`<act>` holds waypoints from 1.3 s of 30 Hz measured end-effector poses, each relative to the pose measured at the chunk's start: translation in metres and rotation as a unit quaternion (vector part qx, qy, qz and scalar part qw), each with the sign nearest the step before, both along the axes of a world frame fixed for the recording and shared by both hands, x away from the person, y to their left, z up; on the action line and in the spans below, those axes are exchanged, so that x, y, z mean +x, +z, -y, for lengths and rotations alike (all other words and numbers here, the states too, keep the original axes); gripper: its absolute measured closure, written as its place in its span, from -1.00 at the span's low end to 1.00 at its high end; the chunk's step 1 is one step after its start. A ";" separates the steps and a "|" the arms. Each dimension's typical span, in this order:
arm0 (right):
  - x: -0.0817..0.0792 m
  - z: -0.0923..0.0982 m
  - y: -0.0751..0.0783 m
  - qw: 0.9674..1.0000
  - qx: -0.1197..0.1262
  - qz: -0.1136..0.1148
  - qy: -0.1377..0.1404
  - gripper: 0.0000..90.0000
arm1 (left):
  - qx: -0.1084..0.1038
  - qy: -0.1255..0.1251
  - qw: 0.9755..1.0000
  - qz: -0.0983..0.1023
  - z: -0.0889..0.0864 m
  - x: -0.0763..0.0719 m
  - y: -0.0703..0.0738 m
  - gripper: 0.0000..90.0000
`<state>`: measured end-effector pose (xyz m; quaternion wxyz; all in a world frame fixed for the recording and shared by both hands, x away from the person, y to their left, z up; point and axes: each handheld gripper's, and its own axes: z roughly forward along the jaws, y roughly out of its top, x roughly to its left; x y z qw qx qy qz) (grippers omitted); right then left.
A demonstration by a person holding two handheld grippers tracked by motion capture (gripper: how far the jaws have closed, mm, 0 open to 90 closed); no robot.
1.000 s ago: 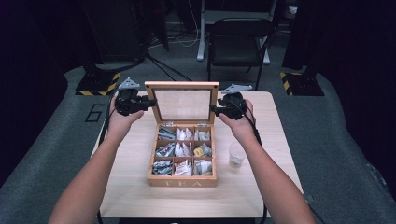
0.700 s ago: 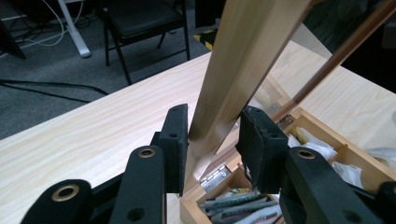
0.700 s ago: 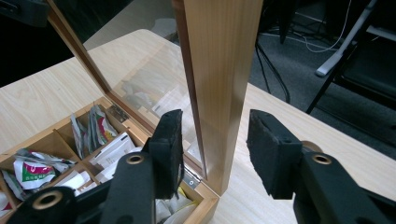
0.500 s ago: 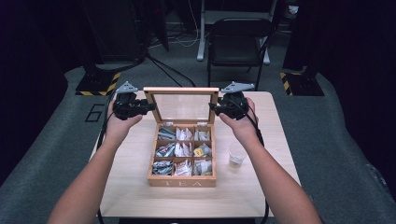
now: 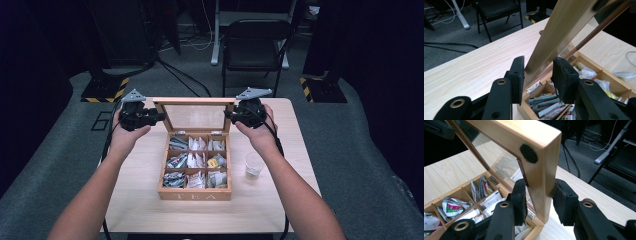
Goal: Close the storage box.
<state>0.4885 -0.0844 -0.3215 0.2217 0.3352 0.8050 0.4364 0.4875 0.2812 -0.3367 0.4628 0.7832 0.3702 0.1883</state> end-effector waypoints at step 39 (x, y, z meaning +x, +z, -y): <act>-0.028 0.006 -0.013 1.000 0.021 0.011 0.015 0.27 | -0.005 -0.013 0.999 0.034 0.000 -0.041 0.021 0.32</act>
